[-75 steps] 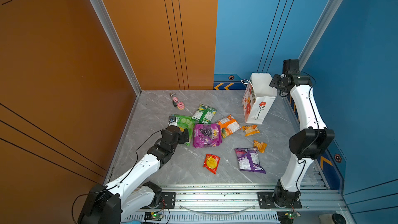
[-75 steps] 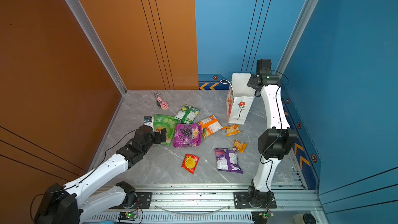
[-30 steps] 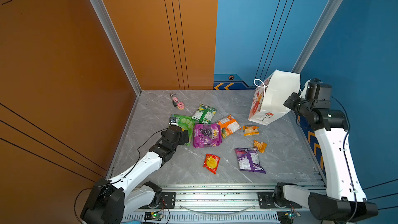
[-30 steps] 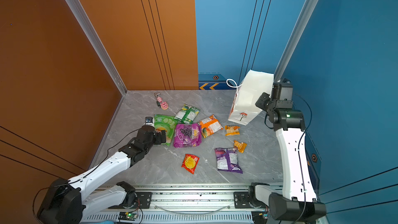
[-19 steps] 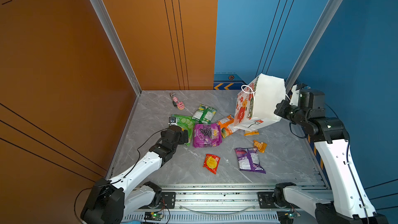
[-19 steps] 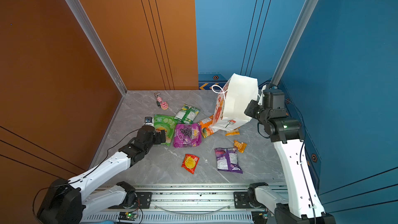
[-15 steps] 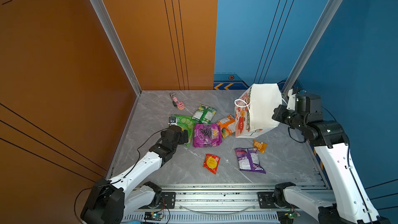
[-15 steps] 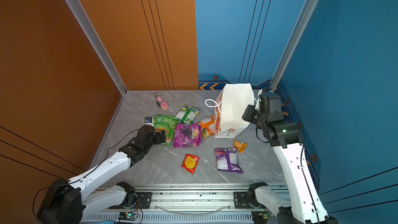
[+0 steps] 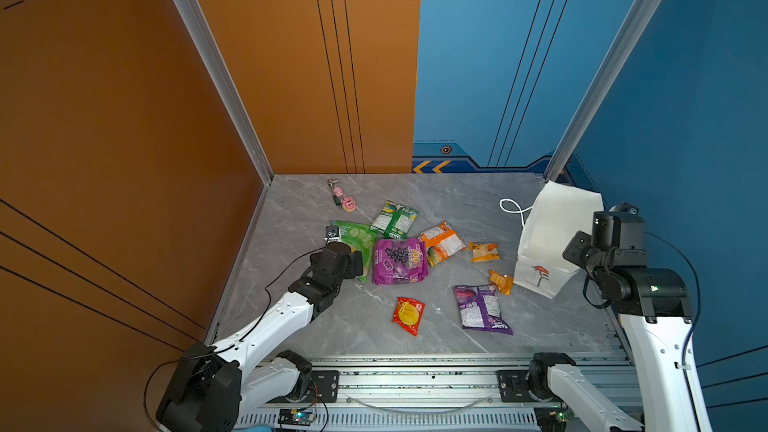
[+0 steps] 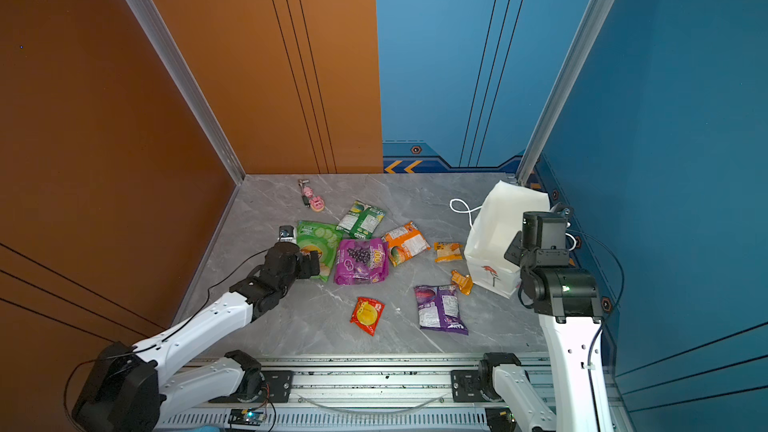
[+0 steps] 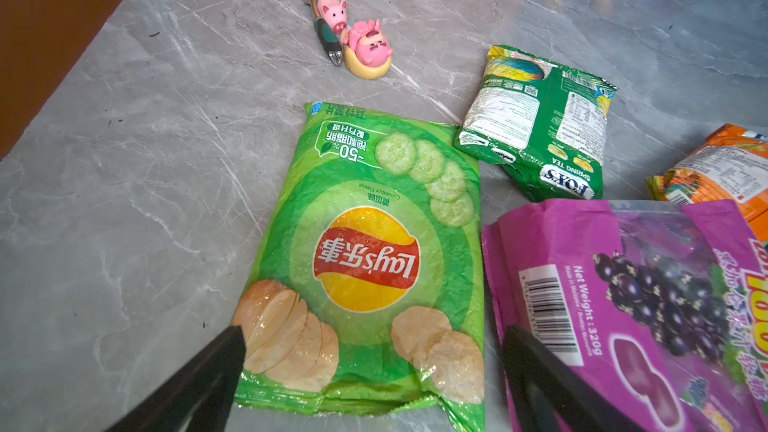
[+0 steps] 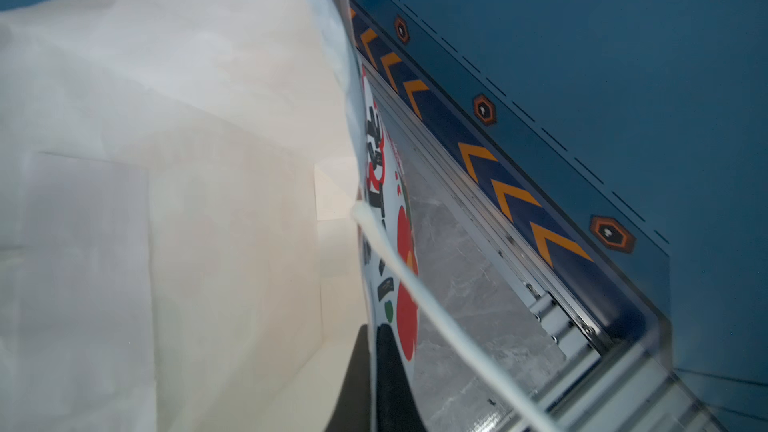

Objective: Place the snacks into the paper bag
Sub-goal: 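Grip the paper bag rim with the right gripper and drag it nearer the robot, then grasp the green Lay's cucumber chips bag with the left gripper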

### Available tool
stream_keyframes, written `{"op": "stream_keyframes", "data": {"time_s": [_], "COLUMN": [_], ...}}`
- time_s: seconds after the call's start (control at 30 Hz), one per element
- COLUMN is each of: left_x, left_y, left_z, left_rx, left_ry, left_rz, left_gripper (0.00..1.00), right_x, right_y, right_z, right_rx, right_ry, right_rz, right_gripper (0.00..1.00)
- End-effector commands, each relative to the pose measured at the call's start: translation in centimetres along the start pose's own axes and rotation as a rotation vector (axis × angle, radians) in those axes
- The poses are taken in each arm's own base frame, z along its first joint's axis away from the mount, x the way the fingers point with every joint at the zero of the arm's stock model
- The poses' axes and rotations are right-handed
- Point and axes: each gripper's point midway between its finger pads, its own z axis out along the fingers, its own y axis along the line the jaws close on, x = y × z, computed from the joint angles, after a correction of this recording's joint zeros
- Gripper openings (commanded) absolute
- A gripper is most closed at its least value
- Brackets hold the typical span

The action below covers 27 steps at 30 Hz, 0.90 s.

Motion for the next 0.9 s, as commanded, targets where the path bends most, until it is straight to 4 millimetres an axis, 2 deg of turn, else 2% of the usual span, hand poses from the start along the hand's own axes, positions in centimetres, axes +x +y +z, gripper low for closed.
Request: {"op": "stream_keyframes", "data": {"time_s": [0.0,0.1,0.23,0.3,0.43,0.53,0.63,0.77,0.87], "left_x": [-1.0,-1.0,-1.0,-1.0,-1.1,-1.2,-1.4,-1.3,-1.0], "left_y": [-0.2,-0.1,-0.1,-0.1,0.0,0.0,-0.1,-1.2,-1.7], "left_z": [-0.2,-0.2,-0.1,0.0,0.0,-0.1,0.1,0.7,0.9], "left_rx": [-0.011,-0.013,-0.018,-0.020,-0.024,-0.029,-0.027,0.015,0.001], "left_ry": [-0.016,-0.013,-0.016,-0.014,-0.014,-0.017,-0.018,0.028,0.125], "left_rz": [-0.005,-0.001,0.000,0.000,0.004,0.007,0.013,0.027,0.018], "left_gripper": [0.98,0.98,0.98,0.98,0.98,0.98,0.98,0.98,0.98], "right_x": [2.1,4.1,6.9,7.6,7.9,8.2,8.1,6.6,5.3], "right_y": [-0.8,0.2,4.3,5.9,6.8,6.7,5.2,2.4,1.5], "right_z": [1.2,2.2,2.2,1.7,1.2,1.3,1.8,1.8,1.3], "right_rx": [0.031,-0.017,-0.242,-0.331,-0.393,-0.392,-0.321,-0.193,-0.168], "right_ry": [0.076,0.158,0.310,0.351,0.363,0.360,0.324,0.205,0.122], "right_rz": [0.017,-0.009,-0.051,-0.052,-0.060,-0.064,-0.054,-0.025,-0.002], "right_gripper": [0.00,0.00,0.00,0.00,0.00,0.00,0.00,0.00,0.00]}}
